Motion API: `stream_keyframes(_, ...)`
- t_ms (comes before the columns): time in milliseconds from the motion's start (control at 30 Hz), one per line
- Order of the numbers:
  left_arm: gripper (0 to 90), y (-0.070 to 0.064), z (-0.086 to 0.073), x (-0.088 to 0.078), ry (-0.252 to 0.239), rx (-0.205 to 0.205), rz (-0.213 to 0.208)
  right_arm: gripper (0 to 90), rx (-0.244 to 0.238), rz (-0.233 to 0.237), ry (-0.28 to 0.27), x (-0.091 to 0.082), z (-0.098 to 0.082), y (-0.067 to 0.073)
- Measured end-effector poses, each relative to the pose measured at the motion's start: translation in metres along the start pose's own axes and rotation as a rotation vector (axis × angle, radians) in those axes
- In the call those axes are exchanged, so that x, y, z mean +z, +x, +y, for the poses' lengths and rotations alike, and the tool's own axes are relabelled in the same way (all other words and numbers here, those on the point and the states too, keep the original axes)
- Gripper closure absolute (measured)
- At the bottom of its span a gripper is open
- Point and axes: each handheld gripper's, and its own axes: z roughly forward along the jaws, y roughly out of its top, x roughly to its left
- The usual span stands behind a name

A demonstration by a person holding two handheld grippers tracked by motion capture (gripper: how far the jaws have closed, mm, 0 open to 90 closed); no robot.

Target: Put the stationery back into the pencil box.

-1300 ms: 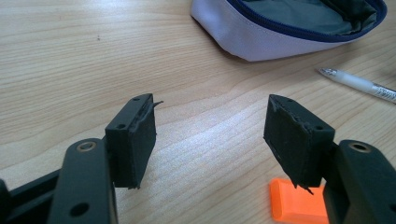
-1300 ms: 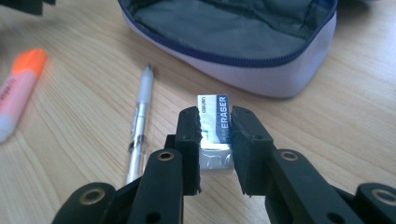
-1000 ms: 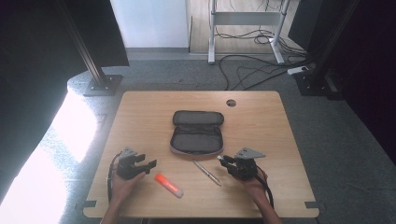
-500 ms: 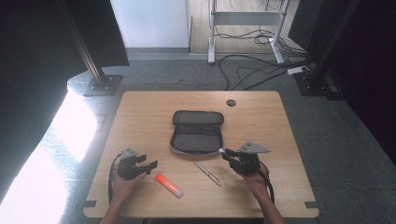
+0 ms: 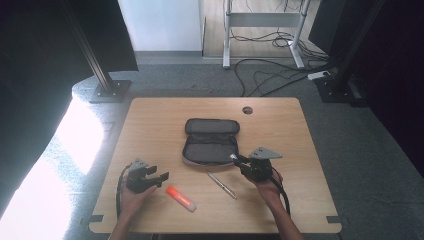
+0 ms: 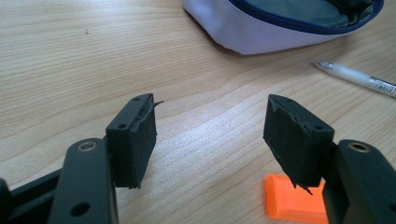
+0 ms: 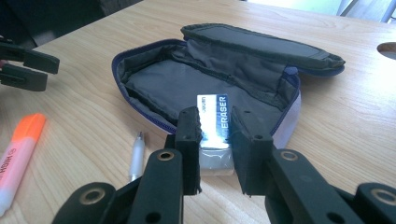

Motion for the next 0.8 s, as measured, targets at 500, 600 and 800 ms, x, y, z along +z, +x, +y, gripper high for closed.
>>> stream_keyframes(500, 35.1, 0.000, -0.001, 0.002, 0.009, 0.000, 0.001, 72.5, 0.033, -0.008, 0.010, 0.015, 0.002, -0.008)
stream_keyframes(600, 35.1, 0.000, -0.001, 0.002, 0.008, -0.001, 0.002, 72.5, 0.029, -0.009, 0.010, 0.018, 0.004, -0.007)
stream_keyframes(800, 35.1, 0.000, -0.001, 0.001, 0.008, 0.001, 0.003, 72.5, 0.028, -0.019, 0.010, 0.025, 0.008, -0.008)
